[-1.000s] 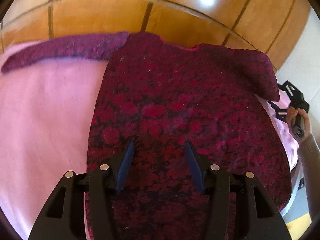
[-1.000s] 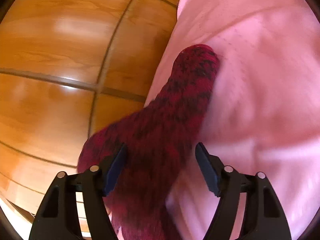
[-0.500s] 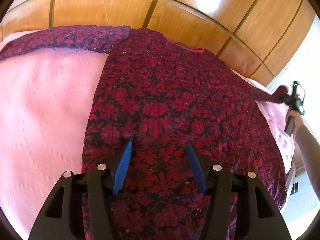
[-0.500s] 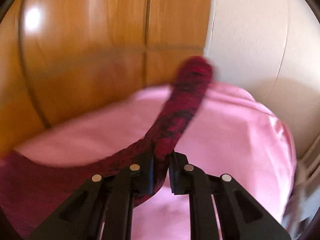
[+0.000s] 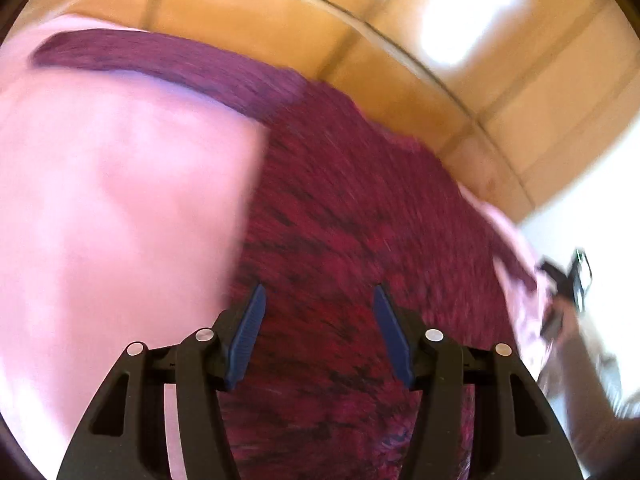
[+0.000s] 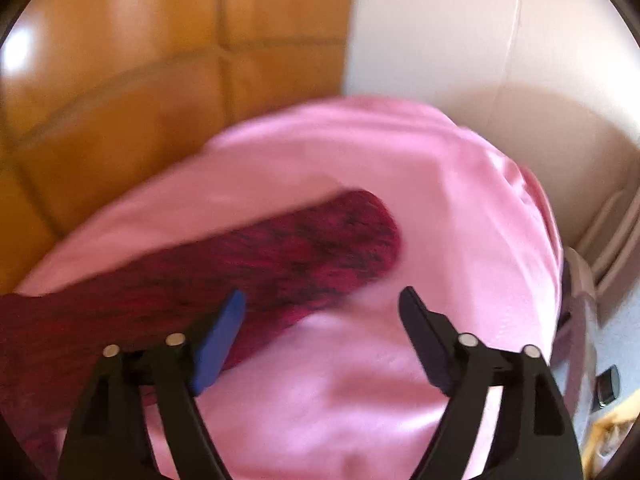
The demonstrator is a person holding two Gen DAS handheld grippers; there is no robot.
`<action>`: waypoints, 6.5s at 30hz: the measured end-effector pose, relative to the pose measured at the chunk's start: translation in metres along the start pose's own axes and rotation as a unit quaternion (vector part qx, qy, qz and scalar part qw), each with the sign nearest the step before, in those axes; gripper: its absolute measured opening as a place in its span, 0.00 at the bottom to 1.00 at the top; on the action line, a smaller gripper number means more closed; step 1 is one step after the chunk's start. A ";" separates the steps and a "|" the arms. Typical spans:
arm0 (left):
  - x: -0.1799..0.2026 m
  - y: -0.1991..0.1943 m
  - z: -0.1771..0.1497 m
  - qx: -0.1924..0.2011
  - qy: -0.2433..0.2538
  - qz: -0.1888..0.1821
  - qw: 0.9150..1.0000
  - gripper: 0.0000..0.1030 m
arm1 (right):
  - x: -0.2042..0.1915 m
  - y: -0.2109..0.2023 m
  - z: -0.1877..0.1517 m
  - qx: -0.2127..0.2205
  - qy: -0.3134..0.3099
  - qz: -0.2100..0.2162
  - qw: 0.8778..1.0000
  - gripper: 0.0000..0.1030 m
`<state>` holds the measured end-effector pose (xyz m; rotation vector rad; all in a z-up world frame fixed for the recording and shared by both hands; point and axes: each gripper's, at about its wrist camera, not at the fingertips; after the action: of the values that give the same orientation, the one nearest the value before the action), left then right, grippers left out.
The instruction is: Fold small clothes
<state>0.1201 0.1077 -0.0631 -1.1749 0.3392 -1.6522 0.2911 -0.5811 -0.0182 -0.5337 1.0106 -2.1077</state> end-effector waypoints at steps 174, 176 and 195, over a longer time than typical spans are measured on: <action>0.057 0.049 -0.024 -0.071 0.122 0.118 0.983 0.39 | 0.059 0.073 0.024 -0.102 0.185 0.155 0.965 0.08; 0.058 0.046 -0.025 -0.064 0.124 0.116 0.983 0.39 | 0.037 0.045 0.034 -0.066 0.135 0.174 0.973 0.08; 0.043 0.011 0.045 -0.010 0.025 -0.039 0.999 0.39 | -0.344 -0.138 -0.140 -0.081 -0.300 0.381 0.871 0.08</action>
<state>0.1639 0.0805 -0.0268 -1.1766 0.3450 -1.7512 0.3673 -0.1917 -0.0122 -0.6734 0.8326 -1.0580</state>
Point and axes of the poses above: each gripper's, at about its wrist camera, not at the fingertips, and y roughly the way its jaws point, x to its right, z to its top, and after that the axes turned 3 degrees about -x, right-handed
